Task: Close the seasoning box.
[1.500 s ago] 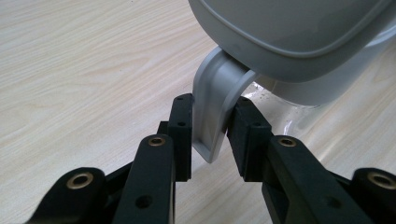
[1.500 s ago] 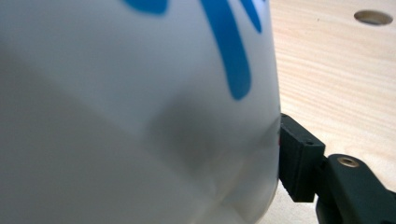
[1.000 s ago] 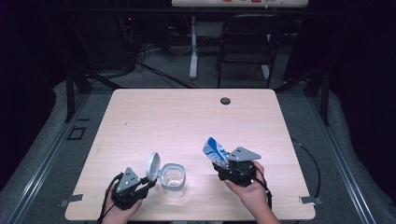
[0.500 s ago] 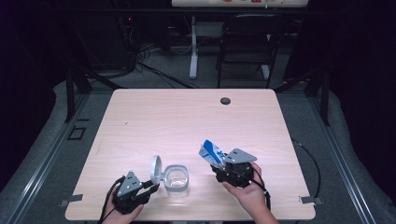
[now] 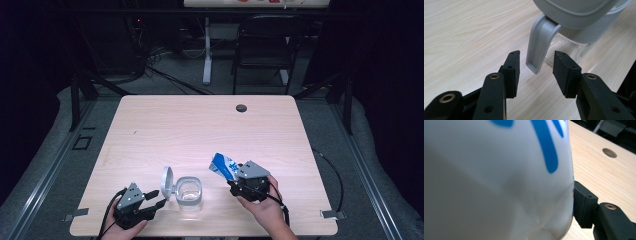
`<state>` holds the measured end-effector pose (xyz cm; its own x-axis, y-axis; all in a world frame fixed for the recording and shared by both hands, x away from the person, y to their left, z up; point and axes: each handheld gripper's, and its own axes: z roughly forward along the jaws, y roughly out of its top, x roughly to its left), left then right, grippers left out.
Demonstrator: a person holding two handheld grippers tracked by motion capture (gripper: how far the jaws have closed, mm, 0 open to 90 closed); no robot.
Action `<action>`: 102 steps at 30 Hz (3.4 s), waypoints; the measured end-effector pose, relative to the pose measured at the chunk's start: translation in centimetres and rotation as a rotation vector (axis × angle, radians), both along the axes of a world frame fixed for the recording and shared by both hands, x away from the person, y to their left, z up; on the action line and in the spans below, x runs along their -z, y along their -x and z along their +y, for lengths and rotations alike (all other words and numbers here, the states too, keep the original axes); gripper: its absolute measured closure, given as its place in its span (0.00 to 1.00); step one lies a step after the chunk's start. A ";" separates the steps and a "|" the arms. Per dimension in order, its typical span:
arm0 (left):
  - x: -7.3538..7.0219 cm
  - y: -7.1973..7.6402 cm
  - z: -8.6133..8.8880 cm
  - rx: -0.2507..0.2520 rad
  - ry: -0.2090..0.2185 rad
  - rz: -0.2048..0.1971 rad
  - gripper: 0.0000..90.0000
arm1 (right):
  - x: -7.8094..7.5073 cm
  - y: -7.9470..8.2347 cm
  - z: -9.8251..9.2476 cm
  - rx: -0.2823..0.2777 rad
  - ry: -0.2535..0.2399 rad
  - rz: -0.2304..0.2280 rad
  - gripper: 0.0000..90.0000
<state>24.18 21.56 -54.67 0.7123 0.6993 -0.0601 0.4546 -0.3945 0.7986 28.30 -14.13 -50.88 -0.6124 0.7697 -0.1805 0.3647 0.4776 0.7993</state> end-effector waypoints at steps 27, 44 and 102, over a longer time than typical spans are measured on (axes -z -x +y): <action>0.4 -0.1 -0.2 -0.013 -0.016 -0.014 0.65 | 0.4 0.8 2.9 -0.046 0.166 -0.103 0.46; 0.6 -0.2 -0.3 -0.009 -0.017 -0.008 0.65 | 1.0 1.0 3.8 -0.055 0.258 -0.155 0.46; 0.6 -0.1 -1.4 0.039 -0.044 0.006 0.85 | 1.4 1.5 5.0 -0.085 0.560 -0.296 0.46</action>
